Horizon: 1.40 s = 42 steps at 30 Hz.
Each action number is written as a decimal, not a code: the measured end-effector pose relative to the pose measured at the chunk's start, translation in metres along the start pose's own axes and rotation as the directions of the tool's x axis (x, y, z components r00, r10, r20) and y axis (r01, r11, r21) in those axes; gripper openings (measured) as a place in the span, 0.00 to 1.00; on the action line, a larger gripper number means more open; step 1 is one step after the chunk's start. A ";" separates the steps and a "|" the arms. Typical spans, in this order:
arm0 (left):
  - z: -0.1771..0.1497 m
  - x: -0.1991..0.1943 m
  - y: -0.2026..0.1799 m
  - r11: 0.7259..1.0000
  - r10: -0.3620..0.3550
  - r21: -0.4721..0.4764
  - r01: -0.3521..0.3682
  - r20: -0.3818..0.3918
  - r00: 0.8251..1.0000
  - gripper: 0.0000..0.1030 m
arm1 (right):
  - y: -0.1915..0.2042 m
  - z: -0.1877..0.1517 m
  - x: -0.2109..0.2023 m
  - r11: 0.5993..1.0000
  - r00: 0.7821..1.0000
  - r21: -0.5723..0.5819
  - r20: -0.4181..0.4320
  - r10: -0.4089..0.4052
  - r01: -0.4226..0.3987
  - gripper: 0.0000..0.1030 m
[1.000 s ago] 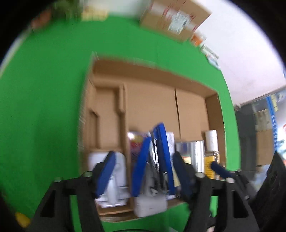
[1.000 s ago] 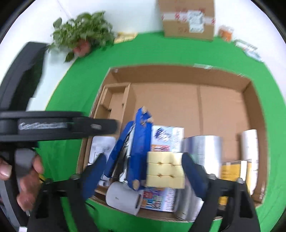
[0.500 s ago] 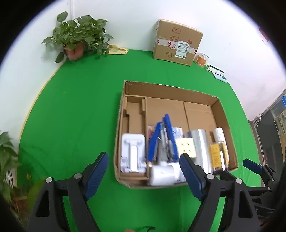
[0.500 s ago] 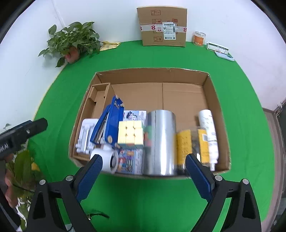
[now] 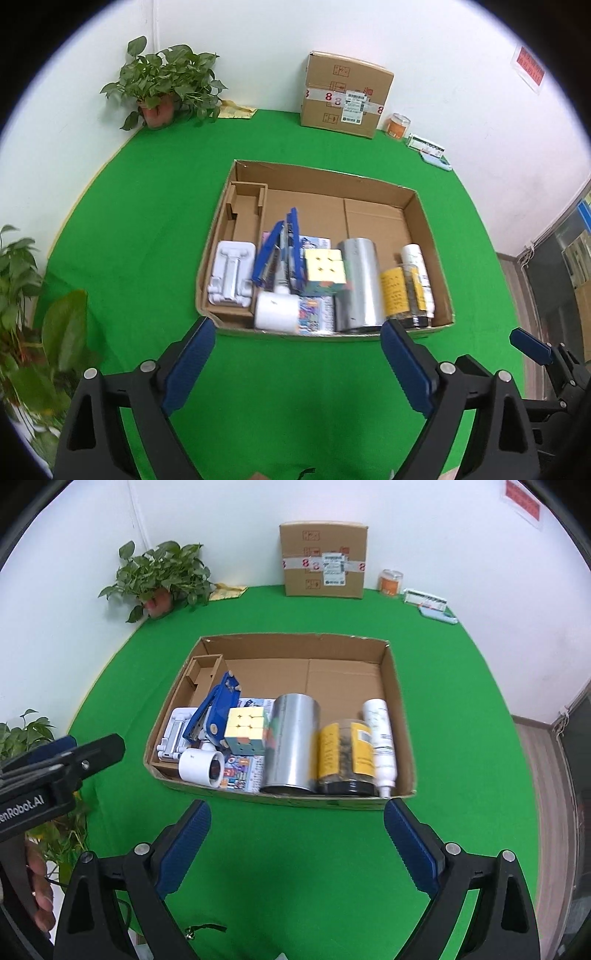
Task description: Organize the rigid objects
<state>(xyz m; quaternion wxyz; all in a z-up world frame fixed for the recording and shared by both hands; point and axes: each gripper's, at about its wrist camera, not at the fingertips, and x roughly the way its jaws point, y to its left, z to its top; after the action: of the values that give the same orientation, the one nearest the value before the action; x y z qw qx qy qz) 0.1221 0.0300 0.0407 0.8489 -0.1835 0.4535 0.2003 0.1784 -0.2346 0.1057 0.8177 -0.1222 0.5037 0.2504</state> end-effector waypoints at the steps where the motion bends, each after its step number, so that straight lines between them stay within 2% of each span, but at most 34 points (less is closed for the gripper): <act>1: -0.002 -0.002 -0.003 1.000 -0.005 -0.002 0.005 0.000 1.000 0.88 | -0.004 -0.003 -0.007 1.000 1.000 -0.001 0.009 -0.001 0.001 0.92; 8: -0.014 -0.020 -0.025 1.000 0.005 0.021 -0.006 0.034 0.999 0.88 | -0.023 -0.019 -0.041 1.000 0.999 0.007 0.047 -0.015 0.014 0.93; 13: -0.009 -0.026 -0.034 0.998 0.009 0.056 -0.013 0.054 0.999 0.88 | -0.028 -0.018 -0.071 1.000 0.992 -0.001 0.121 -0.024 0.025 0.93; 21: 0.003 -0.036 -0.031 0.995 -0.004 0.098 -0.006 0.107 0.994 0.88 | -0.022 -0.011 -0.089 0.997 0.987 0.030 0.140 -0.077 0.073 0.93; 23: 0.006 -0.035 -0.028 0.995 0.012 0.093 -0.021 0.103 0.995 0.88 | -0.018 -0.008 -0.091 0.996 0.985 0.019 0.146 -0.088 0.086 0.93; 32: 0.012 -0.035 -0.009 0.995 -0.027 0.097 0.018 0.095 0.995 0.88 | 0.005 -0.001 -0.087 0.992 0.983 0.003 0.136 -0.122 0.123 0.92; 42: 0.014 -0.028 -0.003 0.995 -0.028 0.101 0.020 0.079 0.996 0.88 | 0.017 0.007 -0.073 0.990 0.984 -0.020 0.116 -0.134 0.137 0.93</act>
<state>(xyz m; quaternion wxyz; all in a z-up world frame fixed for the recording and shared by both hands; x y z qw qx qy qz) 0.1189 0.0295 0.0724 0.8769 -0.1379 0.4261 0.1744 0.1473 -0.2379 0.1743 0.8585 -0.1529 0.4431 0.2078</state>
